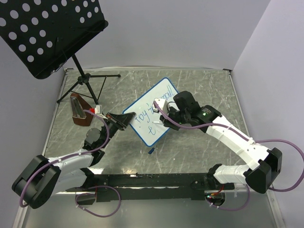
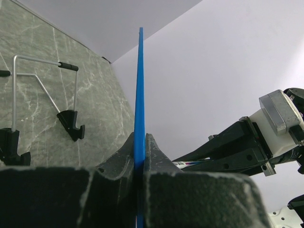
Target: Write a sentence on the whiteboard
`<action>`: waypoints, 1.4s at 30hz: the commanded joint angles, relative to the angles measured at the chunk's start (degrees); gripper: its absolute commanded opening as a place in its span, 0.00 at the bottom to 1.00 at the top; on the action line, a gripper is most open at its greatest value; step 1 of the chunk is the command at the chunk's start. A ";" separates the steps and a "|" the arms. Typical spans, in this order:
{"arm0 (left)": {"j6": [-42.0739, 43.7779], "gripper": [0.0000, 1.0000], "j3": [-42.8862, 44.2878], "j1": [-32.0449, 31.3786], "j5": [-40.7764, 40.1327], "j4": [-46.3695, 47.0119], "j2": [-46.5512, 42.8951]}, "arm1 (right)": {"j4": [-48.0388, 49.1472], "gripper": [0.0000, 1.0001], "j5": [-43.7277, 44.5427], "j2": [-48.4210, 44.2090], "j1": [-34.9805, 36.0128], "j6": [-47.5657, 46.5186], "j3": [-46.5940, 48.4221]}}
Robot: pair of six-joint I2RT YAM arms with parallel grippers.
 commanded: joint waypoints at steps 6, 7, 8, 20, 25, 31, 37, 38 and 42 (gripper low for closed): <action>-2.49 0.01 0.84 0.12 -0.60 12.87 -2.21 | -0.69 0.00 0.03 -1.88 -0.48 0.51 0.96; -2.49 0.01 0.75 0.20 -0.60 12.87 -2.29 | -0.60 0.00 -1.37 -2.49 -0.48 0.43 0.70; -2.40 0.01 0.84 0.20 -0.60 12.78 -2.38 | -0.86 0.00 -1.99 -2.49 -0.48 0.25 0.61; -2.40 0.01 0.84 0.29 -0.77 12.43 -2.56 | -3.06 0.00 -4.81 -3.11 -0.39 -1.33 -1.15; -2.48 0.01 0.84 0.29 -0.69 12.60 -2.65 | -3.07 0.00 -3.67 -1.97 -0.39 -1.42 -1.24; -2.49 0.01 0.58 0.47 -0.69 12.51 -3.00 | -2.19 0.00 -1.21 -1.35 -0.57 -0.89 -1.06; -2.57 0.01 0.49 0.55 -0.60 12.78 -3.17 | -1.13 0.00 1.17 -0.74 -0.65 -0.02 -0.45; -2.57 0.01 0.32 0.56 -0.51 12.69 -3.17 | -0.87 0.00 1.25 -0.82 -0.74 0.16 -0.19; -2.40 0.01 0.23 0.64 -0.69 12.60 -3.35 | -0.08 0.00 1.43 -1.35 -1.79 0.95 0.17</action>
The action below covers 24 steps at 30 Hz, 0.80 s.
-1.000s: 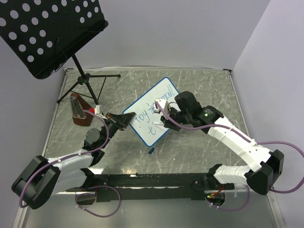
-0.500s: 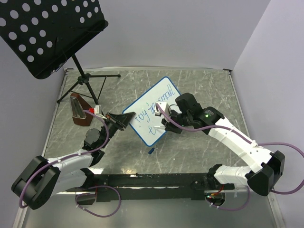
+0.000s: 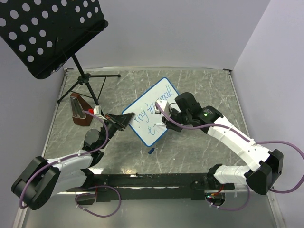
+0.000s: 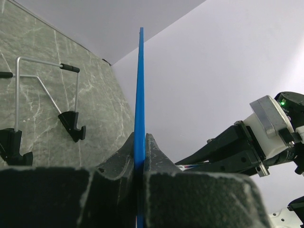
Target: Write a sentence on the whiteboard
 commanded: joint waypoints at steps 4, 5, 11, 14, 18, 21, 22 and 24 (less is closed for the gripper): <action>-2.51 0.02 1.06 0.34 -0.21 12.67 -2.19 | 1.96 0.00 0.14 -0.70 -1.45 0.76 1.02; -2.68 0.01 1.06 0.25 -0.29 12.76 -2.10 | 1.43 0.00 -0.30 -0.61 -1.45 0.58 0.93; -2.51 0.01 1.23 0.34 -0.12 12.49 -2.01 | -1.73 0.00 -3.11 0.18 -1.36 -2.06 0.58; -2.60 0.01 1.32 0.34 -0.03 12.49 -1.93 | -2.97 0.00 -3.91 0.01 -1.45 -3.02 0.32; -2.60 0.01 1.50 0.34 -0.03 12.67 -1.49 | -4.55 0.00 -4.18 -0.34 -1.36 -4.25 -0.38; -2.77 0.01 1.85 0.43 0.15 12.93 -1.05 | -5.08 0.00 -3.56 -0.43 -1.36 -4.87 -1.00; -2.86 0.01 1.85 0.43 0.15 13.02 -1.05 | -5.08 0.00 -3.12 -0.43 -1.45 -4.96 -1.09; -2.86 0.01 1.85 0.34 0.24 13.20 -0.87 | -5.08 0.00 -1.81 -0.26 -1.45 -4.87 -1.09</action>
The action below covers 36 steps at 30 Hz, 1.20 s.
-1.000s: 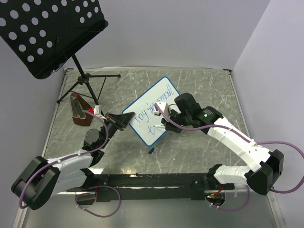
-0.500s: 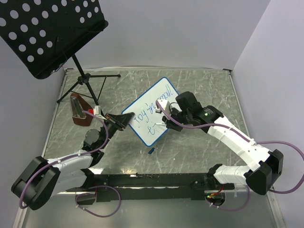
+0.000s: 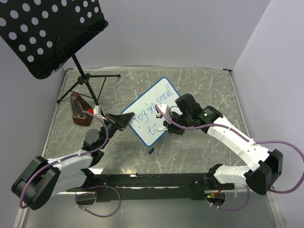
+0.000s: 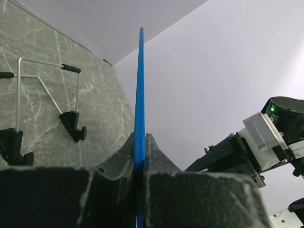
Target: Write a sentence on the whiteboard
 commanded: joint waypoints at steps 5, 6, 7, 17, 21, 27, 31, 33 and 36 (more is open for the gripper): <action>-2.71 0.01 1.87 0.27 0.28 12.78 -1.27 | 0.15 0.00 3.04 0.60 -0.44 -0.28 0.27; -2.53 0.01 1.96 0.19 0.28 12.52 -1.35 | 0.33 0.00 3.38 0.95 -0.36 0.07 0.44; -2.44 0.01 1.87 0.27 0.37 12.34 -1.53 | 0.59 0.00 3.74 0.95 -0.35 0.42 0.62; -2.79 0.01 1.25 0.36 0.28 13.04 -1.27 | 4.19 0.00 2.69 0.43 -2.64 3.15 4.40; -2.53 0.01 1.25 0.36 0.28 12.87 -1.53 | 5.60 0.00 1.02 -0.37 -4.13 3.77 5.28; -2.88 0.01 0.99 0.36 0.45 13.48 -1.18 | 7.45 0.00 1.10 0.25 -4.49 4.73 5.63; -2.62 0.01 1.08 0.27 0.28 13.04 -1.62 | 7.27 0.00 0.05 0.25 -4.49 4.47 5.54; -2.62 0.01 0.99 0.27 0.28 12.69 -1.79 | 7.10 0.00 -1.18 -0.01 -4.49 4.12 5.37; -2.62 0.01 0.81 0.45 0.28 12.95 -1.71 | 6.57 0.00 -3.37 -1.33 -4.49 3.42 4.40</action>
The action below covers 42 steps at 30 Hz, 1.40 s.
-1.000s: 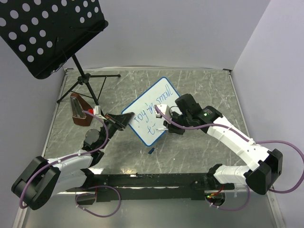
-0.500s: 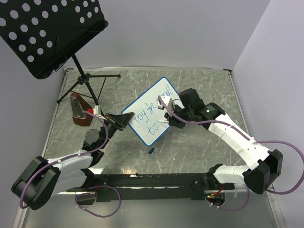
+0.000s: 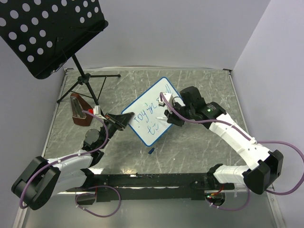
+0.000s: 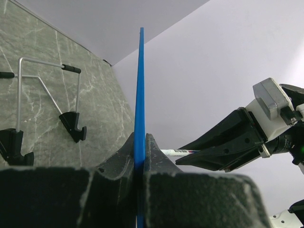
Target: Write a sentence on the whiteboard
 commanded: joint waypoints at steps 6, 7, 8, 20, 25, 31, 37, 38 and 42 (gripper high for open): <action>-2.73 0.01 0.99 0.14 0.61 13.77 -1.07 | 0.40 0.00 -5.55 -4.34 -0.35 -1.40 0.33; -2.73 0.01 0.99 0.14 0.61 13.77 -1.07 | 0.32 0.00 -5.47 -4.60 -0.35 -1.57 0.24; -2.73 0.01 0.90 0.14 0.78 13.77 -1.16 | 0.31 0.00 -5.55 -4.78 -0.35 -1.40 0.15; -2.64 0.01 1.08 0.23 1.49 14.12 -0.72 | 0.31 0.00 -6.17 -6.45 -0.79 -1.75 -1.25; -2.91 0.01 0.81 0.23 1.58 14.65 -0.37 | 0.23 0.00 -6.96 -6.45 -0.88 -1.93 -1.61; -2.82 0.01 1.16 0.32 2.10 14.38 -0.63 | 0.05 0.00 -7.22 -6.45 -0.97 -2.10 -1.69; -2.91 0.01 1.34 0.23 2.28 14.47 -0.45 | -0.04 0.00 -7.40 -6.62 -0.97 -2.19 -1.78; -2.91 0.01 1.25 0.23 2.37 14.47 -0.45 | -0.04 0.00 -7.31 -6.62 -0.88 -2.28 -1.95; -2.91 0.01 1.25 0.32 2.45 14.38 -0.45 | -0.04 0.00 -7.40 -6.62 -0.79 -2.28 -2.04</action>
